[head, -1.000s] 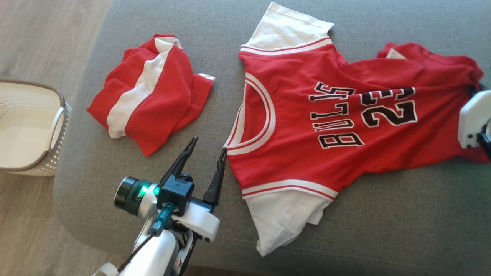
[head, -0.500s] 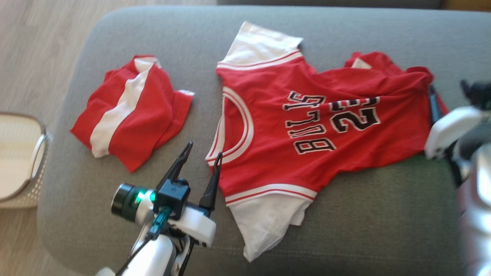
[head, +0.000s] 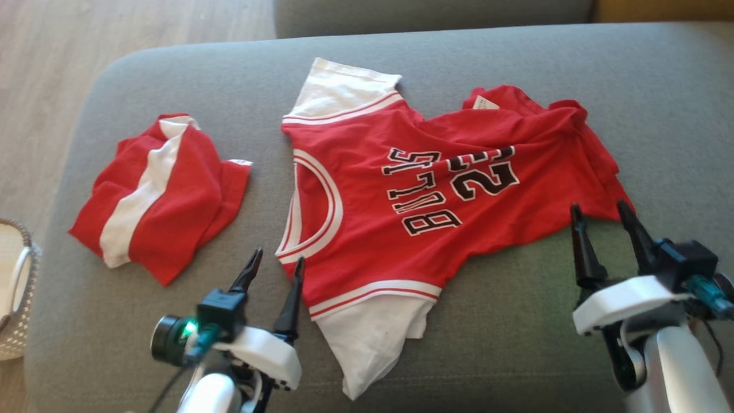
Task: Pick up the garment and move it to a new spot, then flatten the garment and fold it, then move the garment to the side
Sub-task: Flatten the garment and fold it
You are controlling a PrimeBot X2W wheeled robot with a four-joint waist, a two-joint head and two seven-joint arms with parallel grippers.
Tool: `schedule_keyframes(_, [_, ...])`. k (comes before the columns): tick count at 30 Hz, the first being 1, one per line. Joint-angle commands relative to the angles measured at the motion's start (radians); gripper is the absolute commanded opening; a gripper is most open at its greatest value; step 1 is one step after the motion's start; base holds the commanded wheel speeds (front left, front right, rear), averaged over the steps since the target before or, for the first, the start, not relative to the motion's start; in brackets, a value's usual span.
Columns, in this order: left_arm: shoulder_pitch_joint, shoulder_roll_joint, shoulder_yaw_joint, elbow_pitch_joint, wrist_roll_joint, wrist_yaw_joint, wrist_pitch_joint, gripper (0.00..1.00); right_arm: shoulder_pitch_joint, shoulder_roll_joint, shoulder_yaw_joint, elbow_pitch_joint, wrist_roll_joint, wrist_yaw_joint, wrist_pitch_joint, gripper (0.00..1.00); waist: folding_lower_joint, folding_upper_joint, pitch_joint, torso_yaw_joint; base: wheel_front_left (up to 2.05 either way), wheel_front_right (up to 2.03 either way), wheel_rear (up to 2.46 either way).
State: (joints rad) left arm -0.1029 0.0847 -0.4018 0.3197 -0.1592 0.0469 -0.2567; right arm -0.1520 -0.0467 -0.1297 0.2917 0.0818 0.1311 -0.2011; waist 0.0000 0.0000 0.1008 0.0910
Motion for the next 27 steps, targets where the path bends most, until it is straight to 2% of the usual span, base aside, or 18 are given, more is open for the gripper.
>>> schedule_keyframes(1, [-0.034, -0.008, 0.056, 0.003, -0.047, -0.021, -0.005, 1.0, -0.029, -0.004, 0.038, -0.064, 0.005, 0.0, 0.003, 1.0, 0.0, 0.0, 0.011, -0.028, 0.0, 0.0, 0.0])
schedule_keyframes(6, [-0.099, -0.004, 0.092, 0.149, -0.078, -0.03, 0.002, 1.0, -0.029, -0.004, 0.047, -0.117, 0.014, 0.0, 0.018, 1.0, 0.0, 0.0, 0.031, -0.09, 0.0, 0.0, 0.0])
schedule_keyframes(10, [-0.153, -0.007, 0.108, 0.259, -0.121, -0.054, 0.043, 1.0, -0.015, -0.004, 0.048, -0.132, 0.016, 0.0, 0.021, 1.0, 0.0, 0.0, 0.046, -0.129, 0.0, 0.0, 0.0])
schedule_keyframes(16, [-0.206, 0.004, 0.121, 0.359, -0.135, -0.055, 0.055, 1.0, -0.002, -0.004, 0.076, -0.132, -0.023, 0.0, 0.016, 1.0, 0.0, 0.0, 0.058, -0.163, 0.0, 0.0, 0.0])
schedule_keyframes(17, [-0.215, 0.005, 0.121, 0.37, -0.137, -0.061, 0.051, 0.64, -0.001, -0.004, 0.082, -0.132, -0.021, 0.0, 0.015, 1.0, 0.0, 0.0, 0.06, -0.169, 0.0, 0.0, 0.0])
schedule_keyframes(18, [-0.223, 0.007, 0.117, 0.378, -0.136, -0.072, 0.045, 0.0, -0.001, -0.004, 0.087, -0.133, -0.019, 0.0, 0.015, 1.0, 0.0, 0.0, 0.062, -0.175, 0.0, 0.0, 0.0])
schedule_keyframes(21, [-0.248, 0.014, 0.11, 0.394, -0.131, -0.083, 0.031, 0.0, -0.004, -0.004, 0.086, -0.138, -0.016, 0.0, 0.013, 1.0, 0.0, 0.0, 0.067, -0.188, 0.0, 0.0, 0.0])
schedule_keyframes(27, [-0.311, 0.047, 0.109, 0.405, -0.103, -0.066, 0.012, 0.0, -0.011, -0.004, 0.092, -0.138, -0.01, 0.0, 0.01, 1.0, 0.0, 0.0, 0.075, -0.216, 0.0, 0.0, 0.0])
